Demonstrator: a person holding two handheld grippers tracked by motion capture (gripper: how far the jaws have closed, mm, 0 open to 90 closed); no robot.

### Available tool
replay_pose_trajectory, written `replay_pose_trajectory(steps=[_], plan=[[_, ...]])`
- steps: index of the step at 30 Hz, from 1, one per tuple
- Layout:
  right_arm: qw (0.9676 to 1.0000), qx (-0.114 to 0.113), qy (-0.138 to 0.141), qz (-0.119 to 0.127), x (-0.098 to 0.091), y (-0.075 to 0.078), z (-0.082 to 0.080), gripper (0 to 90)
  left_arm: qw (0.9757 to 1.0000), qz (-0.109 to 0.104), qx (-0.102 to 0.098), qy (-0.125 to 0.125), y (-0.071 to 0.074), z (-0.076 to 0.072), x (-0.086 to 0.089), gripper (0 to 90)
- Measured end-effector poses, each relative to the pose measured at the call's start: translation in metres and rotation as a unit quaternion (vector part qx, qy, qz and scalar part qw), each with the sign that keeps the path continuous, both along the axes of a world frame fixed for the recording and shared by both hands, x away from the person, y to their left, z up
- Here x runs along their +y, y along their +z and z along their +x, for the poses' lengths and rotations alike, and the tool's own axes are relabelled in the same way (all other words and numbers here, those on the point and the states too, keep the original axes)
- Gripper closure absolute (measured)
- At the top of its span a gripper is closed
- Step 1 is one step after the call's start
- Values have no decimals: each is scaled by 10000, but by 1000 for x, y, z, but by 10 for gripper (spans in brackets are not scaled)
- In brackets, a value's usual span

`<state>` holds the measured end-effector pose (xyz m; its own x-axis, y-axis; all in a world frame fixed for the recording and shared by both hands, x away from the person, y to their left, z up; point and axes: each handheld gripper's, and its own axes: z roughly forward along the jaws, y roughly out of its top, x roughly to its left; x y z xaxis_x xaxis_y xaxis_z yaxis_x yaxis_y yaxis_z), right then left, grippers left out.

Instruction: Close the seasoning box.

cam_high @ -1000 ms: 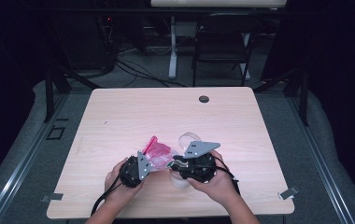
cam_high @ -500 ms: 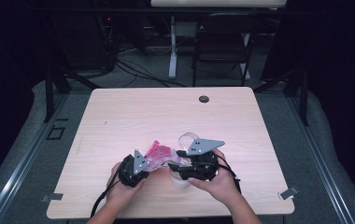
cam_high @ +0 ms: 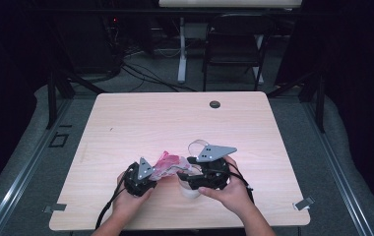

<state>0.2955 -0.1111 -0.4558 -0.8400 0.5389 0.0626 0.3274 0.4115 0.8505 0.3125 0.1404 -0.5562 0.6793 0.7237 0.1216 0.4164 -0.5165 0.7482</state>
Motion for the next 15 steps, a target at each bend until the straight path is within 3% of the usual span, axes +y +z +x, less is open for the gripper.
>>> replay_pose_trajectory(steps=[15], plan=[[9992,79,-247,288,-7,3,1,393,9996,-204,185,13,-3,5,3,697]])
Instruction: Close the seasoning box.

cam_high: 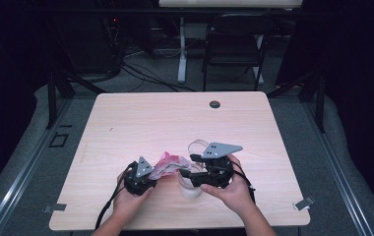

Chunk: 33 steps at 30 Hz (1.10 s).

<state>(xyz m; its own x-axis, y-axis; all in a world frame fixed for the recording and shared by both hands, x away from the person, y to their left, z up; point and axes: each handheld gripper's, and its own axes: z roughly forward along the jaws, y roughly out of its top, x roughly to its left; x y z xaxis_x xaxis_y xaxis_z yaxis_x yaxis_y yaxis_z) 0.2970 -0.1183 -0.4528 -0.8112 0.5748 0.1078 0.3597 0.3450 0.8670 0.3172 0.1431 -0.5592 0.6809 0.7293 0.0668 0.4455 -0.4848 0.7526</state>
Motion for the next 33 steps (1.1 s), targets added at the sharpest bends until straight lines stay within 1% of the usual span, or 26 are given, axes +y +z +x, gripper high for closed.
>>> replay_pose_trajectory(steps=[2,4,7,9,12,15,18,21,24,25,26,30,32,33], plan=[[10000,-6,-8,16,-1,1,0,395,9999,-88,49,0,0,1,1,699],[10000,-32,-29,45,-2,2,0,402,9999,-122,68,-11,1,1,2,700],[9999,-60,-45,88,-4,3,-1,405,9996,-247,134,25,1,3,5,701],[9999,-79,-47,118,-5,5,-1,406,9995,-280,143,44,2,4,7,701],[9997,-153,-93,155,-7,7,-2,420,9987,-448,192,131,3,5,13,702],[9992,-263,-134,262,-8,8,-3,425,9982,-518,201,209,4,7,17,702],[9991,-266,-154,296,-9,9,-3,426,9978,-543,216,302,5,9,22,702],[9992,-261,-166,265,-10,9,-3,426,9972,-591,225,409,5,10,27,701],[9993,-255,-159,227,-10,8,-2,426,9962,-634,210,567,6,13,34,701],[9993,-256,-168,227,-9,7,-2,426,9957,-652,214,625,7,13,36,701],[9993,-265,-181,215,-9,7,-2,426,9947,-718,224,707,7,14,40,700],[9993,-263,-198,176,-9,6,-1,427,9913,-755,245,1049,7,18,55,700],[9992,-265,-198,216,-8,6,0,427,9883,-804,278,1266,7,20,65,700],[9992,-262,-191,233,-8,6,0,428,9875,-798,281,1333,6,21,68,700]])
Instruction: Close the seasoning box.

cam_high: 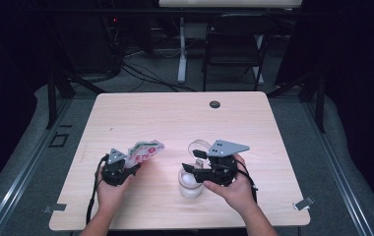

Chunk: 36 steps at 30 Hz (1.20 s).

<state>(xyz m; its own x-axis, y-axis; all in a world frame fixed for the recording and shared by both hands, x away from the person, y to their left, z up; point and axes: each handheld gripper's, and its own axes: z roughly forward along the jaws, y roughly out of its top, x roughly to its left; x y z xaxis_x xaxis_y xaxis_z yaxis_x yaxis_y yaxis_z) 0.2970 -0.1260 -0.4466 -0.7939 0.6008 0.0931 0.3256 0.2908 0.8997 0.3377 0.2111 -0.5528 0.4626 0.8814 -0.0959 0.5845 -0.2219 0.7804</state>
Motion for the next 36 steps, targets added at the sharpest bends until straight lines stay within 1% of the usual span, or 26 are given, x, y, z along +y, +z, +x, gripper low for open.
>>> replay_pose_trajectory(steps=[2,5,7,9,13,15,17,21,24,25,27,28,29,30,32,33,35,36], plan=[[10000,17,21,-46,1,0,1,430,9998,-41,14,198,-1,2,9,700],[9999,38,63,-70,4,-2,1,430,9989,-115,44,459,-2,4,21,700],[9999,38,68,-98,4,-2,2,430,9983,-74,84,564,-2,5,27,700],[9999,44,79,-89,5,-2,3,430,9975,-118,81,689,-4,5,33,700],[9999,57,78,-62,5,-2,3,430,9957,50,93,918,-5,7,40,698],[9999,57,90,-82,6,-3,3,431,9946,82,93,1029,-5,7,42,697],[9999,56,96,-92,6,-3,4,430,9941,108,145,1072,-7,7,46,696],[9999,67,93,-101,6,-3,4,430,9926,120,205,1190,-10,9,47,693],[9999,77,102,-93,6,-4,5,431,9913,104,323,1273,-12,9,49,685],[9999,83,104,-95,6,-4,5,430,9911,83,354,1283,-12,10,51,683],[9999,87,95,-93,6,-4,5,430,9897,-1,383,1377,-14,10,53,676],[9999,87,90,-99,6,-4,5,430,9895,-41,388,1395,-14,10,54,669],[9999,84,91,-100,6,-4,5,431,9893,-38,408,1404,-14,10,55,661],[9999,79,88,-104,6,-4,5,430,9888,-73,383,1441,-14,9,56,653],[9999,87,90,-87,6,-4,5,431,9882,-98,394,1479,-14,9,56,621],[9999,92,90,-87,6,-4,6,430,9879,-75,392,1501,-14,9,57,599],[9999,87,90,-86,7,-4,6,430,9869,-105,357,1572,-14,8,56,545],[9999,87,92,-74,7,-5,6,430,9869,-118,330,1577,-13,8,56,512]])
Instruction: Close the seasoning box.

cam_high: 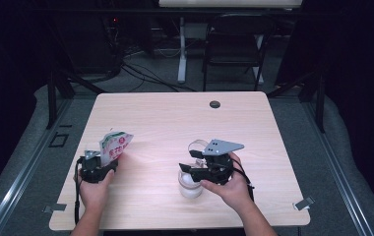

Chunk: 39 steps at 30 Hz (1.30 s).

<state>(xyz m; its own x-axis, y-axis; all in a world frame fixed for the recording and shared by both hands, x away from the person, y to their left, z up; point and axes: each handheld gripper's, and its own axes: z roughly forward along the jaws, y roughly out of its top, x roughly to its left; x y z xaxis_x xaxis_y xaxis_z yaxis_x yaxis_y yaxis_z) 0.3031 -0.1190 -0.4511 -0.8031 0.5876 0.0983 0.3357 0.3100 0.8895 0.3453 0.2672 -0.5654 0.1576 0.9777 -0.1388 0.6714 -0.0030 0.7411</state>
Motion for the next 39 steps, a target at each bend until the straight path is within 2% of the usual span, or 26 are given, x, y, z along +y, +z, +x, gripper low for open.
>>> replay_pose_trajectory(steps=[4,6,8,12,15,18,23,28,32,37,39], plan=[[10000,0,20,-38,1,-1,0,431,9998,-119,-123,-38,4,-4,-2,397],[10000,1,21,-38,2,-1,0,430,9999,-88,-108,-95,8,-7,-4,375],[10000,-2,18,-28,2,-1,1,430,9997,-84,-204,-100,9,-9,-5,354],[10000,-15,-1,-3,2,-1,1,430,9994,70,-281,-181,13,-12,-8,341],[10000,-35,11,14,3,0,1,430,9991,58,-341,-232,16,-14,-10,322],[10000,-36,37,-1,2,1,1,429,9989,119,-375,-241,20,-16,-11,320],[10000,-44,44,5,3,2,0,429,9982,-24,-527,-273,28,-22,-14,331],[10000,-61,40,25,2,3,0,429,9969,53,-671,-411,38,-29,-18,343],[9999,-78,45,48,0,3,0,428,9956,32,-763,-534,44,-32,-25,346],[9999,-96,20,51,-2,5,0,428,9928,294,-892,-749,51,-38,-36,346],[9999,-88,16,66,-2,5,0,428,9918,317,-895,-859,52,-39,-40,345]])
